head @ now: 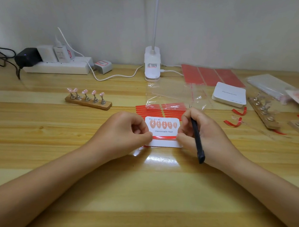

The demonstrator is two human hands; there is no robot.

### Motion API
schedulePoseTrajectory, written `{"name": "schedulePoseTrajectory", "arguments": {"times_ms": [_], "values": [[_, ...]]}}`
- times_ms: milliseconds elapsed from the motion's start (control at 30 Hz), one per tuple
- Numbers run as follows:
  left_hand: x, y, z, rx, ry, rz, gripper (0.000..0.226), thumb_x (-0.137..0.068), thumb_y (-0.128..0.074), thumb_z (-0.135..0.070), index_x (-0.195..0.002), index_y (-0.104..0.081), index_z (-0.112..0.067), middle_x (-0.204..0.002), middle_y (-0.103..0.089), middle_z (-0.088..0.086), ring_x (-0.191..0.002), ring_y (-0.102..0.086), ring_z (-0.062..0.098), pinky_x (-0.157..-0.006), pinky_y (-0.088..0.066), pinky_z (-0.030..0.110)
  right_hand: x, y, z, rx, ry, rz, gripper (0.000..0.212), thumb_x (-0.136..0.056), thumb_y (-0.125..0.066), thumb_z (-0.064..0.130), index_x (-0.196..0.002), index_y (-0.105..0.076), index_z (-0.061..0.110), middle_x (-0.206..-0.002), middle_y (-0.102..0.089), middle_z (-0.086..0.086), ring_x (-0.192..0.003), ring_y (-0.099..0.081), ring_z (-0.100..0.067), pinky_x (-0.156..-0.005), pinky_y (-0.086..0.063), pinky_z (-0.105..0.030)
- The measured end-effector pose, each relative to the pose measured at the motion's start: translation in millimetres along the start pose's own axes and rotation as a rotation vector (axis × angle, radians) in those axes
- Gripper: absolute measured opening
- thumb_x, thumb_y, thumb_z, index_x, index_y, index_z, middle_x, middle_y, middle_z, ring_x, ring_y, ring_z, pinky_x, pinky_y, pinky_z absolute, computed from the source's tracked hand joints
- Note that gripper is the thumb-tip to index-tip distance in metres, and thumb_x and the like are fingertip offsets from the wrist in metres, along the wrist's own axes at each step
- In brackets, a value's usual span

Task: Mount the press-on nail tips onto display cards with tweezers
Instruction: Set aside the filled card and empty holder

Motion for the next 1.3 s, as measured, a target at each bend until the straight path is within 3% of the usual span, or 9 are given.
{"name": "schedulePoseTrajectory", "arguments": {"times_ms": [467,600,733,867,1067,1167,1300], "values": [[-4.1,-5.3,0.4,0.003,0.113,0.029,0.015,-0.070,-0.066,-0.017,-0.055,-0.063,-0.015,-0.039,-0.047,-0.014,-0.039,-0.041,0.001,-0.039,-0.029,0.010,1.0,-3.3,4.0,0.137,0.044,-0.014,0.028,-0.072,-0.065,0.004,-0.072,-0.043,0.021,-0.060,-0.051,0.007,-0.052,-0.042,-0.004,-0.053,-0.035,-0.016],[-4.6,-6.7,0.3,-0.028,0.143,0.028,0.013,-0.067,-0.065,-0.023,-0.057,-0.063,-0.015,-0.038,-0.046,-0.014,-0.040,-0.041,0.002,-0.046,-0.032,0.019,1.4,-4.5,4.2,0.184,0.057,-0.013,0.027,-0.071,-0.064,0.003,-0.073,-0.043,0.020,-0.060,-0.049,0.006,-0.052,-0.040,-0.006,-0.053,-0.034,-0.018],[-5.6,-7.3,-0.5,-0.049,0.155,0.024,0.013,-0.064,-0.066,-0.025,-0.056,-0.063,-0.016,-0.039,-0.049,-0.014,-0.039,-0.041,0.002,-0.050,-0.032,0.021,2.6,-6.1,4.5,0.289,0.082,-0.013,0.025,-0.072,-0.063,0.005,-0.073,-0.042,0.019,-0.059,-0.049,0.002,-0.056,-0.041,-0.015,-0.055,-0.028,-0.014],[-3.4,-7.4,-2.1,-0.095,0.137,0.015,0.015,-0.060,-0.064,-0.031,-0.055,-0.060,-0.017,-0.039,-0.048,-0.017,-0.041,-0.042,0.000,-0.050,-0.031,0.022,1.2,-6.5,4.0,0.321,0.084,-0.029,0.028,-0.073,-0.062,0.007,-0.071,-0.039,0.023,-0.059,-0.049,0.002,-0.060,-0.044,-0.019,-0.062,-0.026,-0.019],[0.5,-2.3,-8.0,-0.237,0.023,-0.071,0.026,-0.060,-0.056,-0.043,-0.058,-0.052,-0.017,-0.050,-0.049,-0.008,-0.052,-0.043,0.004,-0.055,-0.026,0.023,4.0,3.7,1.3,0.320,0.096,-0.140,0.028,-0.073,-0.065,0.008,-0.072,-0.041,0.024,-0.056,-0.048,0.003,-0.054,-0.044,-0.015,-0.060,-0.028,-0.019],[6.8,-2.6,-18.0,-0.324,-0.138,-0.136,0.020,-0.068,-0.059,-0.035,-0.065,-0.043,-0.023,-0.058,-0.045,-0.010,-0.060,-0.044,0.002,-0.064,-0.027,0.026,10.2,7.9,19.4,0.381,0.284,-0.241,0.017,-0.071,-0.064,0.010,-0.074,-0.049,0.017,-0.058,-0.049,0.005,-0.052,-0.045,-0.013,-0.055,-0.035,-0.022],[9.3,-8.4,-31.9,-0.293,-0.325,-0.094,0.011,-0.072,-0.057,-0.017,-0.075,-0.053,-0.027,-0.068,-0.045,-0.014,-0.060,-0.038,0.000,-0.069,-0.031,0.029,19.7,-14.9,32.9,0.683,0.535,-0.111,0.006,-0.066,-0.063,0.014,-0.072,-0.061,0.013,-0.057,-0.052,0.000,-0.053,-0.048,-0.020,-0.056,-0.036,-0.031]]}}
Point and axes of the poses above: each hand's wrist, its own x-axis away from the middle knuckle, its own y-axis out of the back of the hand, z = x × y, the point moved 6 cm from there along -x, towards the middle knuckle
